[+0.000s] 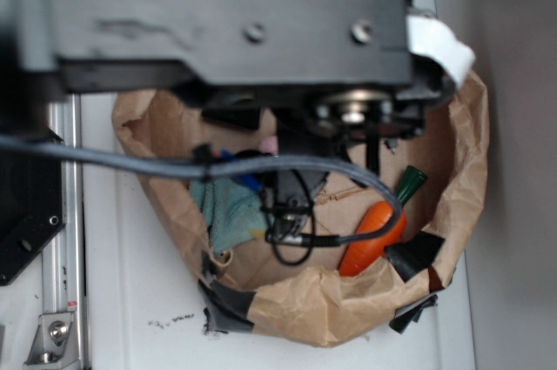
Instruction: Grab the black box.
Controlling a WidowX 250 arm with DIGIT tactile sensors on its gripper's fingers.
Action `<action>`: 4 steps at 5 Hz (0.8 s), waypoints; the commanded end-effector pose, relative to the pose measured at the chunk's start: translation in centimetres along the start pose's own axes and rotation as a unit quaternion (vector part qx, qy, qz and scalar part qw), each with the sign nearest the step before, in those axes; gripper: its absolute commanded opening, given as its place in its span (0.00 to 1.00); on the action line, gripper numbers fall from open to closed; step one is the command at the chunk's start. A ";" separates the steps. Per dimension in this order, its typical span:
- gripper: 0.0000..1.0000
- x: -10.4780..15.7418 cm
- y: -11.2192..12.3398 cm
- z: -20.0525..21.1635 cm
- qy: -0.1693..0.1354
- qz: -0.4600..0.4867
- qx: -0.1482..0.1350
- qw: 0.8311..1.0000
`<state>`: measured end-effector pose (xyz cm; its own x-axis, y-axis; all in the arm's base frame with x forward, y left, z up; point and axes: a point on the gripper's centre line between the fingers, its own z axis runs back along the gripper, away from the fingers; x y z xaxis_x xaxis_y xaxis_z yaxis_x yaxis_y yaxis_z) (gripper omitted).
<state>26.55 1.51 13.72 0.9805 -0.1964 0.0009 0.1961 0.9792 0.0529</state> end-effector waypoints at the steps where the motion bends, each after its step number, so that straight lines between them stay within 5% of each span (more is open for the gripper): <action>1: 1.00 -1.1 3.2 -1.3 -0.051 -0.075 -0.022 0.996; 2: 1.00 -1.4 3.0 -0.9 -0.082 -0.075 0.002 0.994; 4: 1.00 -1.4 3.0 -0.9 -0.082 -0.075 0.002 0.994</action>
<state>25.47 5.15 12.03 0.9316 -0.3438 0.1180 0.3411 0.9390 0.0429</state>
